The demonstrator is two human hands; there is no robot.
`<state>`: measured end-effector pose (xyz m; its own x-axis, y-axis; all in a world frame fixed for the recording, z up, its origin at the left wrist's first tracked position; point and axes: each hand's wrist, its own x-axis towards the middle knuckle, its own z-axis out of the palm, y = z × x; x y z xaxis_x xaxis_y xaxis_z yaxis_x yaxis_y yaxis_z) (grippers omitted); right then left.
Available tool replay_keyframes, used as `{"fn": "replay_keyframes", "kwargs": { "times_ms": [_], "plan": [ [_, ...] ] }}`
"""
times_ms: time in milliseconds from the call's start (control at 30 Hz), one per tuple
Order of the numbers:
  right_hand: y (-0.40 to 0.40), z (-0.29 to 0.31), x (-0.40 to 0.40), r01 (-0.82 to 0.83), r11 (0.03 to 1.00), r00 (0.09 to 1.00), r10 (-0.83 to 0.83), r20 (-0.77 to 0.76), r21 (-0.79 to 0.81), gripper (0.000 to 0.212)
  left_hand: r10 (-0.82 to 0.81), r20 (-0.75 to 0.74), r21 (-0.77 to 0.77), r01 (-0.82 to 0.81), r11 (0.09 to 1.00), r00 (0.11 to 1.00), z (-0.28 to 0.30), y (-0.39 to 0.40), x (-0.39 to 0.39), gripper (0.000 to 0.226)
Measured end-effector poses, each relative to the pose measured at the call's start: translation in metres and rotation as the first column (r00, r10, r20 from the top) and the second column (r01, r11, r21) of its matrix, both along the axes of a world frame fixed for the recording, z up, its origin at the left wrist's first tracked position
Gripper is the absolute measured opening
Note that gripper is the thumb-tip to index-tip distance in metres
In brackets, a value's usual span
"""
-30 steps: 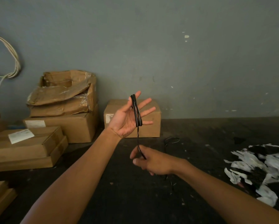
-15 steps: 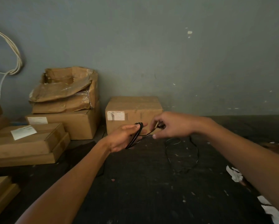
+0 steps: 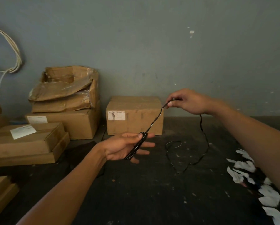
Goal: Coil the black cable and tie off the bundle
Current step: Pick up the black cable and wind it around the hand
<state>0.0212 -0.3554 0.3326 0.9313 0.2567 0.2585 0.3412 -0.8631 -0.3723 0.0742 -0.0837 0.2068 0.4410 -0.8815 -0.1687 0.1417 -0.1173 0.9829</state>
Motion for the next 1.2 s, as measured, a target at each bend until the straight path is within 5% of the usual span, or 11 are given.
{"fn": "replay_keyframes", "kwargs": {
  "times_ms": [467, 600, 933, 1200],
  "plan": [
    [0.031, -0.097, 0.002, -0.066, 0.978, 0.971, 0.109, -0.215, 0.200, 0.032, -0.360, -0.083, -0.405, 0.299, 0.864, 0.929, 0.024, -0.007, -0.021, 0.053],
    [0.072, -0.133, -0.015, -0.169, 0.944, 0.970, 0.210, -0.119, 0.283, 0.027, -0.372, -0.091, -0.552, 0.264, 0.791, 0.924, 0.038, -0.013, -0.019, 0.050],
    [0.121, -0.140, -0.040, -0.192, 0.970, 0.949, 0.222, -0.225, 0.148, 0.022, 0.069, -0.184, -0.554, -0.162, 0.816, 0.980, 0.054, -0.007, 0.011, 0.044],
    [0.110, -0.091, -0.046, -0.161, 0.982, 0.986, 0.155, -0.062, -0.096, 0.021, 0.345, -0.169, -0.391, -0.384, 0.836, 0.923, 0.031, -0.007, 0.023, 0.038]
  ]
}}
